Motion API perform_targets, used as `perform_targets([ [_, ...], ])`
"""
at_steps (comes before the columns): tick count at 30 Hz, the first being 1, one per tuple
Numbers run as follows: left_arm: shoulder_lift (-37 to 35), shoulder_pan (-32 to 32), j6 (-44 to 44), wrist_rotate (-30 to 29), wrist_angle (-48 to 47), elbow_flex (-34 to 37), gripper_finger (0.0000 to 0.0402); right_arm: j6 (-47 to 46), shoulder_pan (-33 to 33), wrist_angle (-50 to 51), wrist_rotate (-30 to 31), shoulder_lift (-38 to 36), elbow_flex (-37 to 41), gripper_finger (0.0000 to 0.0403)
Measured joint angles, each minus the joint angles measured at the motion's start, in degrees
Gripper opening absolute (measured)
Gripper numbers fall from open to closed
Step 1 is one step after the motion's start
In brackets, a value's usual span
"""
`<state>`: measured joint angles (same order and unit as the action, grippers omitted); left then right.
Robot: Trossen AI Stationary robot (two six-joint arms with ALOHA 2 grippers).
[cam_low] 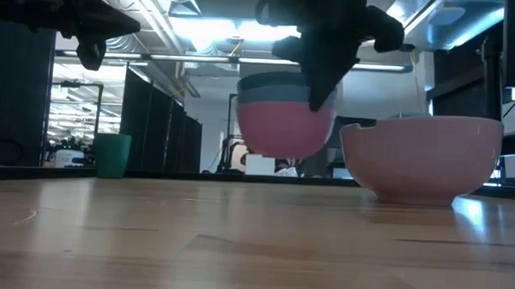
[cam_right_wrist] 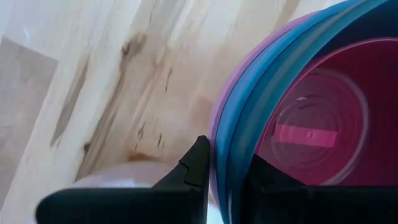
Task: Nest bowls inside each other
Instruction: Stack the stacked bowls on top of the white bowl
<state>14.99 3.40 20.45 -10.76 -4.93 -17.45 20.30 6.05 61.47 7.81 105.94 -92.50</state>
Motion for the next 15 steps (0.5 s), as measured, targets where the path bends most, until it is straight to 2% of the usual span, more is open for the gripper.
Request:
perform_targets([
  [8,-0.01,0.00,-0.10,0.06,0.02,0.00,0.0000,-3.68,-0.49,5.70,2.87,-4.99,-0.70,0.0023],
  [15,0.01,0.00,-0.23,0.08,0.02,0.00,0.0000,-10.38,0.61,15.16,4.38,-10.59,-0.44,0.0023],
])
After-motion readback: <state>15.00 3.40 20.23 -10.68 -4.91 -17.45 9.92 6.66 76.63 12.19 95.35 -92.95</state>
